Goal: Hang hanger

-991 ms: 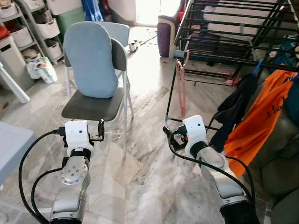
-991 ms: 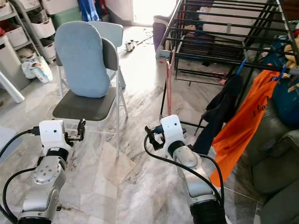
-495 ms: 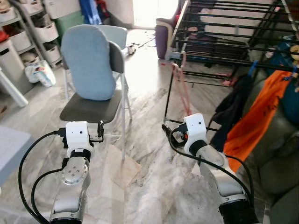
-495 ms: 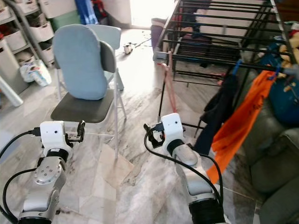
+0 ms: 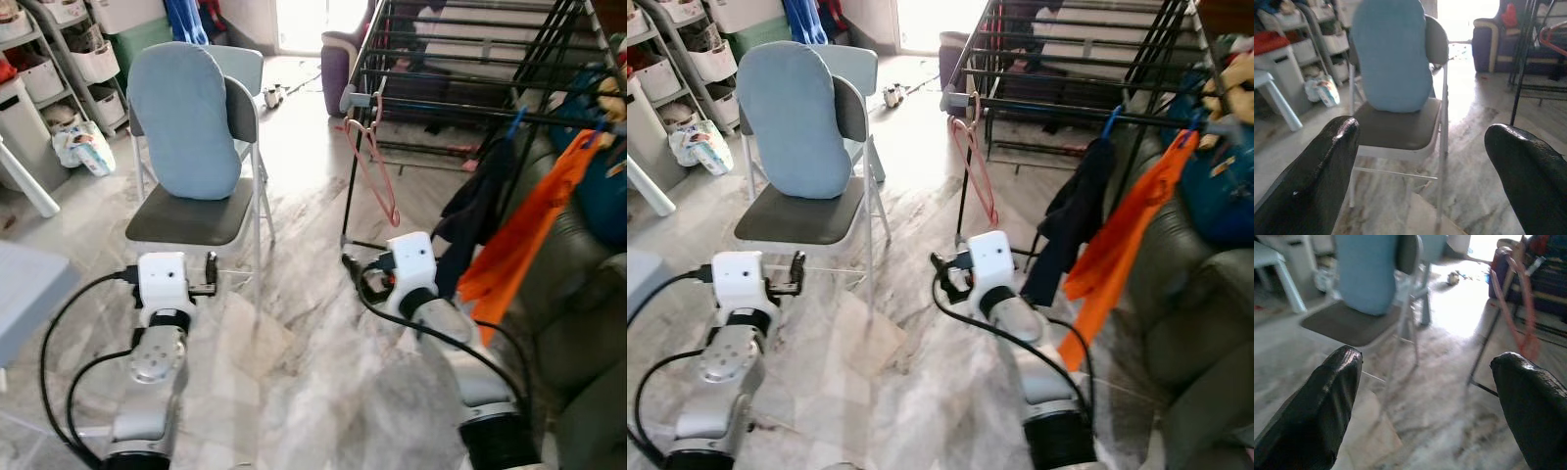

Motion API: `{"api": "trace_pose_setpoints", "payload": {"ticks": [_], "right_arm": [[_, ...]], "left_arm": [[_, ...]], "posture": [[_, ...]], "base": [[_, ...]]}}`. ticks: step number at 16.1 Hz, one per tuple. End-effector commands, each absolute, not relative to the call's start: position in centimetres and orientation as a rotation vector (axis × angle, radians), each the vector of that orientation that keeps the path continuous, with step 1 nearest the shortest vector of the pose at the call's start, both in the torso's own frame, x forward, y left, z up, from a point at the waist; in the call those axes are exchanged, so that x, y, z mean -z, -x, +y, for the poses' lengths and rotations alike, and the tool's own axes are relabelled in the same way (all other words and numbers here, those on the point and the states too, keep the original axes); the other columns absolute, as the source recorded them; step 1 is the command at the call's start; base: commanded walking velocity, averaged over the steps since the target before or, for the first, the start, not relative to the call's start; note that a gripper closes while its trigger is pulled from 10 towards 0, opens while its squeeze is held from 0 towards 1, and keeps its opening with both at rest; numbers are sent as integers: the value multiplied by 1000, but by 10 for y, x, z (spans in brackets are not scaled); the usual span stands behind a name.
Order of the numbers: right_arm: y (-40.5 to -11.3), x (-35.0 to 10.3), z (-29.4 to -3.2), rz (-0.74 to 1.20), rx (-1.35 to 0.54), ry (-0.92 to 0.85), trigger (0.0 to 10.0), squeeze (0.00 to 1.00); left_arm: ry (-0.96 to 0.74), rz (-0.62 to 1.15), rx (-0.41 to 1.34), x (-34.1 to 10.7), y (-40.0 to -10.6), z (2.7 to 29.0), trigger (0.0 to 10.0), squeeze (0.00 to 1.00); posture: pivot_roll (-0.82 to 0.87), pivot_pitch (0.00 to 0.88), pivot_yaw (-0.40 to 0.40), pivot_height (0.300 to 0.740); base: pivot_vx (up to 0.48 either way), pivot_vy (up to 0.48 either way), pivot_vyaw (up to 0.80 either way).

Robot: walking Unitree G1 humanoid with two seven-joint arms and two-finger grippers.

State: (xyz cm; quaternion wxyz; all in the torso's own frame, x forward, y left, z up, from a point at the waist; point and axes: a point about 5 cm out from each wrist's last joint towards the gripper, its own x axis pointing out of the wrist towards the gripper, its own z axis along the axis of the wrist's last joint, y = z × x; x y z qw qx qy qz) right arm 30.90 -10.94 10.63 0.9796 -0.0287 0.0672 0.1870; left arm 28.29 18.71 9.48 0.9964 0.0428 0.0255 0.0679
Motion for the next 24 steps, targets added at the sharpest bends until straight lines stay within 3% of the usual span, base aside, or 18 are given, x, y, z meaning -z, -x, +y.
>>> {"api": "trace_pose_setpoints", "payload": {"ticks": [1,24], "right_arm": [[-311,-105,-113,147,-373,60,10000,0],[-316,-104,-117,187,-347,11,10000,0]], "left_arm": [[-87,54,-131,-95,-285,185,10000,0],[-50,51,-109,-94,-288,180,10000,0]], "posture": [[-35,0,14,740],[-44,0,4,740]], "base": [[-270,0,0],[-229,0,0]]}}
